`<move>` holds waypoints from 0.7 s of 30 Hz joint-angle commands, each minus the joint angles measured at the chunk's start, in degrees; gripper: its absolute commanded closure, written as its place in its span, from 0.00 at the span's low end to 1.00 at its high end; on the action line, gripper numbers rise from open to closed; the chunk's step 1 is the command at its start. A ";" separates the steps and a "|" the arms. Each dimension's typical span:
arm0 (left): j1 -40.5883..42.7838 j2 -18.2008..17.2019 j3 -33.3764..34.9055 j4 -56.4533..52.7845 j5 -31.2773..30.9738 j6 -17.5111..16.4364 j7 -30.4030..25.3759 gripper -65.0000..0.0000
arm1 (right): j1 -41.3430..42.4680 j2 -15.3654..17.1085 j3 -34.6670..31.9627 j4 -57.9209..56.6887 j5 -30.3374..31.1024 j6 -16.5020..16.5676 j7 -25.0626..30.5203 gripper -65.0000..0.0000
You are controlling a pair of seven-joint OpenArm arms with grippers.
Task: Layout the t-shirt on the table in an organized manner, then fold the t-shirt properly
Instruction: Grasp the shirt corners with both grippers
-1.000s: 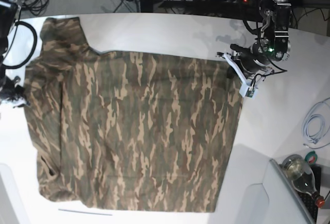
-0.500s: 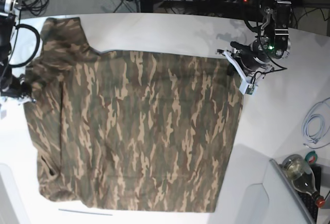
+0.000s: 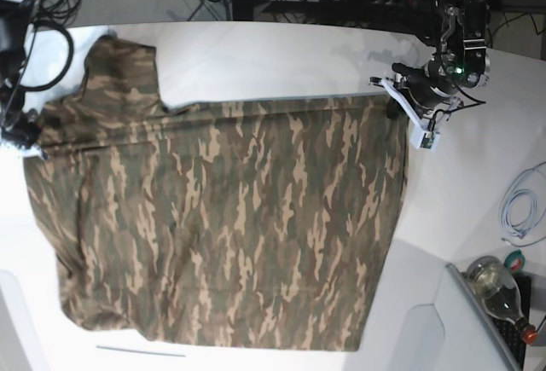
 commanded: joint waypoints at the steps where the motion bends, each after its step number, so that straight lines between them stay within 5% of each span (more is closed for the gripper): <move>1: 0.01 -0.77 -0.20 0.75 0.26 0.52 -0.71 1.00 | -1.55 -0.08 1.89 2.86 -0.99 -1.97 -4.00 0.98; 8: 0.36 -0.68 -0.11 1.19 0.09 0.52 -0.71 1.00 | -7.44 -8.00 10.68 20.53 -1.26 -5.05 -12.44 0.98; 11: 0.27 -0.68 -0.55 1.28 0.26 0.52 -0.71 1.00 | -8.76 -8.70 11.65 25.63 -1.26 -4.43 -12.80 0.98; 16: 0.36 -0.77 -0.64 1.28 0.26 0.52 -0.71 1.00 | -6.83 -6.59 11.56 26.16 -1.35 2.25 -12.71 0.98; 21: 0.71 -0.77 -0.73 1.28 0.26 0.52 -0.71 1.00 | 0.64 -3.07 9.54 11.04 -1.43 8.75 -12.62 0.98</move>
